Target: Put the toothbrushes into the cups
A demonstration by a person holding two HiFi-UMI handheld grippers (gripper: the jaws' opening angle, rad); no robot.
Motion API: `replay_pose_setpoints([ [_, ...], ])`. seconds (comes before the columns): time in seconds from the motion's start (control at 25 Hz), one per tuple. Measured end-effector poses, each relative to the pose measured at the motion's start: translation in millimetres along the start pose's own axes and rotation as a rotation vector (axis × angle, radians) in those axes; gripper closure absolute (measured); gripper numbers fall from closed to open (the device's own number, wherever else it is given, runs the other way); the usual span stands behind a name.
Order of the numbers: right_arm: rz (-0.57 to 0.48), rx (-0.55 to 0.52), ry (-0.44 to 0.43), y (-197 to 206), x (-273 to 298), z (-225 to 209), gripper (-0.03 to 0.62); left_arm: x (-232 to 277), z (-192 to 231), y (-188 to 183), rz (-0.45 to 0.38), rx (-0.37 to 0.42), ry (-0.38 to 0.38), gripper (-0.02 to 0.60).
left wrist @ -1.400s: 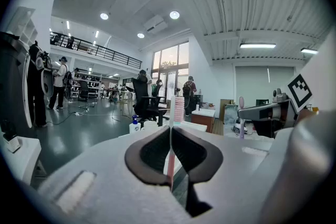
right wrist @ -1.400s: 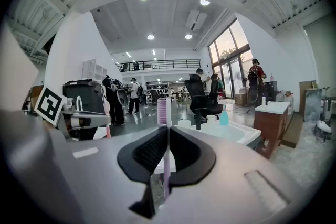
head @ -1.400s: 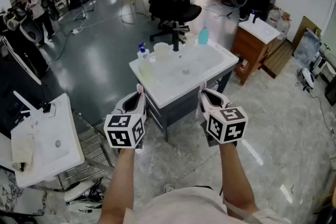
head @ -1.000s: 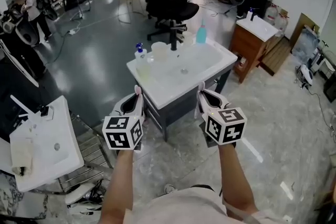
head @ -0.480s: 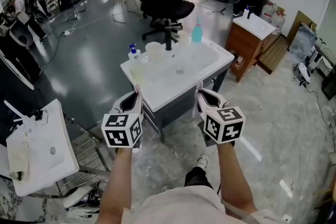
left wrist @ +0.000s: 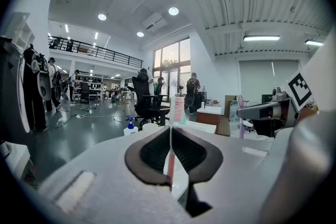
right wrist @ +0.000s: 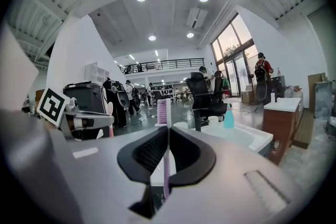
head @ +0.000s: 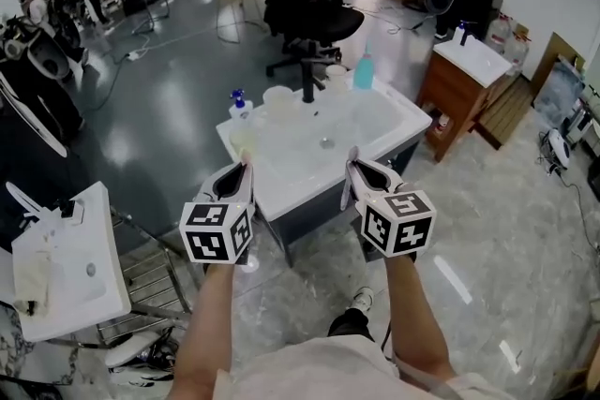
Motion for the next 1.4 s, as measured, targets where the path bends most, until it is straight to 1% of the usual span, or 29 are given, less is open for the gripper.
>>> replay_pose_setpoints([
  [0.4,0.038,-0.008,-0.098,-9.0,49.5,-61.2,0.579,57.5,-7.7,-5.0,0.02,-0.029,-0.092,0.566],
  [0.72,0.066,-0.022,-0.197,-18.9,92.7,-112.8,0.579,100.0,-15.5,-9.8,0.036,-0.049,-0.188,0.566],
  [0.88,0.082,-0.032,-0.248,-24.6,106.2,-130.2,0.579,112.0,-21.8,-12.9,0.044,-0.068,-0.237,0.566],
  [1.4,0.113,-0.043,-0.376,-26.4,135.4,-172.3,0.579,135.9,-41.3,-14.5,0.058,-0.088,-0.365,0.566],
])
Point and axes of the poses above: the fingertips, and each gripper's own axes: x forward along the fingers, z to its left, y out of its underside, the point moved 8 cm from there along -x, backward along the fingers, and after that the axes turned 5 degrees about -y, right-handed, at the moved point
